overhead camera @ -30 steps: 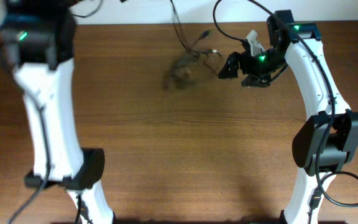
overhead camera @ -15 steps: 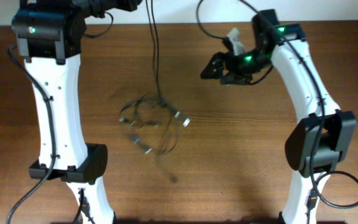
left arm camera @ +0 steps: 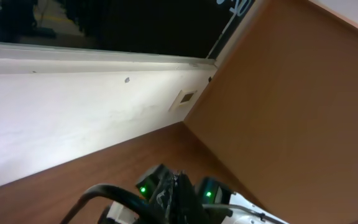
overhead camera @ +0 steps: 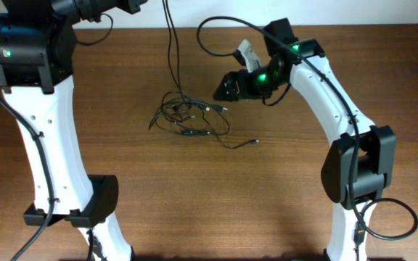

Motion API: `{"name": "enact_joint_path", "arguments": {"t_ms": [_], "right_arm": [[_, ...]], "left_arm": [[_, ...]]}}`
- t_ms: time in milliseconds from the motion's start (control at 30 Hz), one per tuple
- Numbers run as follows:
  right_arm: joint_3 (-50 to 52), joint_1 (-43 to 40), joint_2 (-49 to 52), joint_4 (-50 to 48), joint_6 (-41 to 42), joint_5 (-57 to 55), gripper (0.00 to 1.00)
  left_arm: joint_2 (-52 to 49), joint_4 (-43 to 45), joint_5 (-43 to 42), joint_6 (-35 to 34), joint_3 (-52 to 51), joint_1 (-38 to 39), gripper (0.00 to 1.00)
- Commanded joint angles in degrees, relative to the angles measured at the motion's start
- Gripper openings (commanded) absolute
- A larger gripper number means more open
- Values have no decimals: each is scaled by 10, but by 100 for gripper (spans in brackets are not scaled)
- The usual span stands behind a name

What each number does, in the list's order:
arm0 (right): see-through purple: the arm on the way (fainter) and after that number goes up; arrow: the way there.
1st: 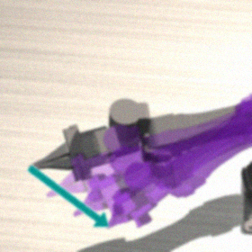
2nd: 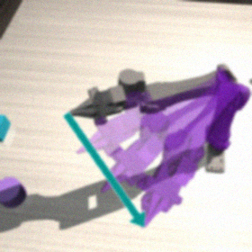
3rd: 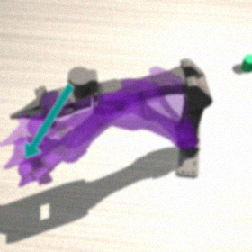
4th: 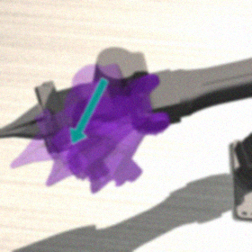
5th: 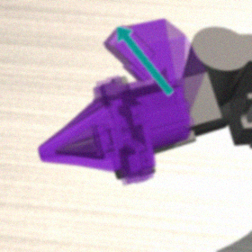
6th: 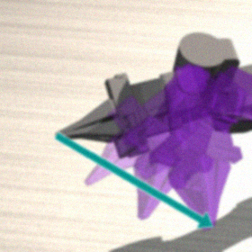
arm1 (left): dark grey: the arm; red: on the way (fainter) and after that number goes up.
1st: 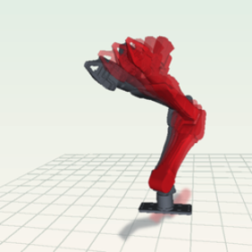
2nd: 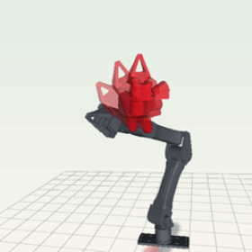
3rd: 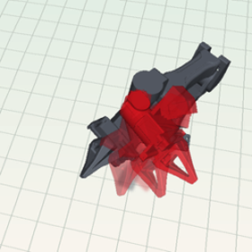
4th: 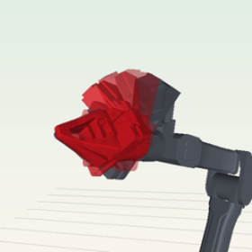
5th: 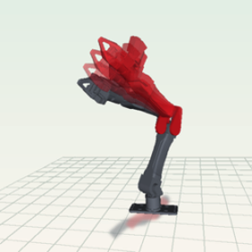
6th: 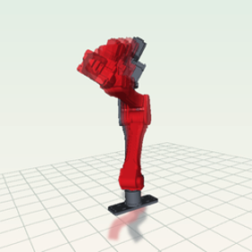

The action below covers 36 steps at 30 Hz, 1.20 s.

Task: Untangle cables

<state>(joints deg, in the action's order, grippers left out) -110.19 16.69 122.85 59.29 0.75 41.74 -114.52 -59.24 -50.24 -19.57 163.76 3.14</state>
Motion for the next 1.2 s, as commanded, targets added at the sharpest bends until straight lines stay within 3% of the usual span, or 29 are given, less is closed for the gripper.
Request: {"name": "enact_joint_path", "arguments": {"t_ms": [0,200,300,333,400,433,600,767,933,1067,1167], "right_arm": [[29,24,5,-14,-40,-4,99],[99,63,5,-105,-33,-30,96],[118,69,5,-129,-18,-64,55],[121,67,5,-126,-18,-74,36],[120,52,5,-115,-17,-79,9],[120,44,4,-111,-11,-79,4],[119,-46,-78,-73,-8,-78,4],[119,-188,-189,-22,12,-78,4],[119,-317,-213,50,-7,-55,4],[119,-331,-213,58,-12,-56,4],[120,-332,-212,62,34,-202,4]], "left_arm": [[15,5,-11,-8,9,0,0],[15,4,-11,-8,9,0,0],[15,5,-10,-8,9,-1,0],[15,5,-10,-8,9,-5,0],[15,7,36,-8,9,-34,0],[15,2,67,-8,9,-47,0],[15,-94,394,0,9,-107,0],[15,-127,575,39,9,-113,0],[15,-141,608,40,8,-129,0],[14,-150,599,45,3,-137,0],[15,-127,611,77,3,-144,0]]}}
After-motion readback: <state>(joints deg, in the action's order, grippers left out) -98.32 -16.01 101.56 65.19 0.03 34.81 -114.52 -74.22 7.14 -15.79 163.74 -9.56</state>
